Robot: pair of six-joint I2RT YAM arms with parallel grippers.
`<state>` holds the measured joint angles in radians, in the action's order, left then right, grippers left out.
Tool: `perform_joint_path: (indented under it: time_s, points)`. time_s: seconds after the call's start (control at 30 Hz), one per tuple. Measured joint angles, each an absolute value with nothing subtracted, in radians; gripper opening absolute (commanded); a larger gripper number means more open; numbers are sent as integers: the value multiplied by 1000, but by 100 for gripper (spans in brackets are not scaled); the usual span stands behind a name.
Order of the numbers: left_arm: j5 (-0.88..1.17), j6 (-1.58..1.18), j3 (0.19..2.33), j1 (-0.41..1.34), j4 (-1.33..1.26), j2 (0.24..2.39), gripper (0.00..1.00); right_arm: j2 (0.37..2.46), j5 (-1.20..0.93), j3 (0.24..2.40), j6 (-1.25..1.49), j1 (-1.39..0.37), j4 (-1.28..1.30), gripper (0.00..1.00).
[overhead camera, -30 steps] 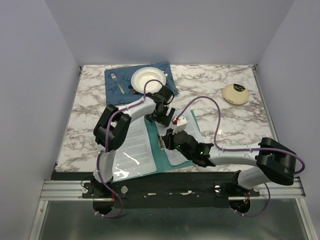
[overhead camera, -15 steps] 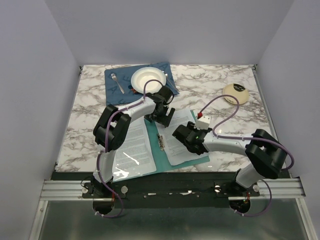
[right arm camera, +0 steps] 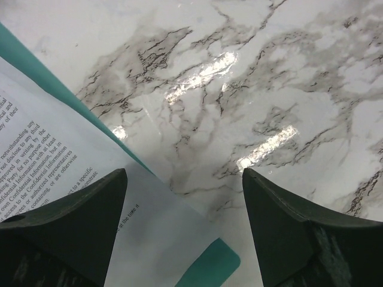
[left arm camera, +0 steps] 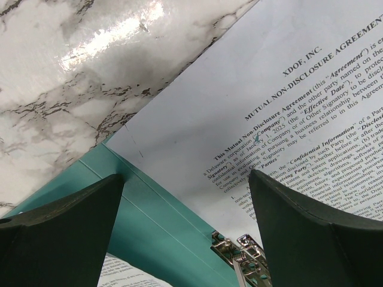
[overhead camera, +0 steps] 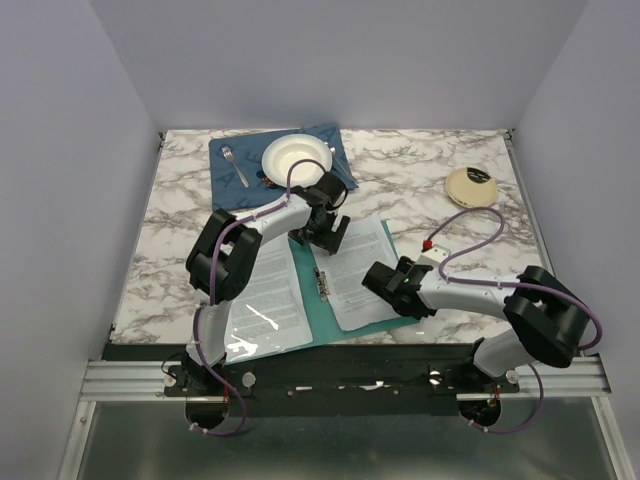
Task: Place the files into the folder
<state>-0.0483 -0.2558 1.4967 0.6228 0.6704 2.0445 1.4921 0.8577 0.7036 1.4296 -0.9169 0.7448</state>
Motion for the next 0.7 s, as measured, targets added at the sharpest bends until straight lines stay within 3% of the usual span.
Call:
perform_joint_path:
  time_s: [0.33,0.7]
  points:
    - [-39,-262,1470,615,656,2025,99,1335,757,567,1274,-916,515,79]
    - [-30,-266,1458,610,646,2017,99,1262,670,531,1229,-916,437,75]
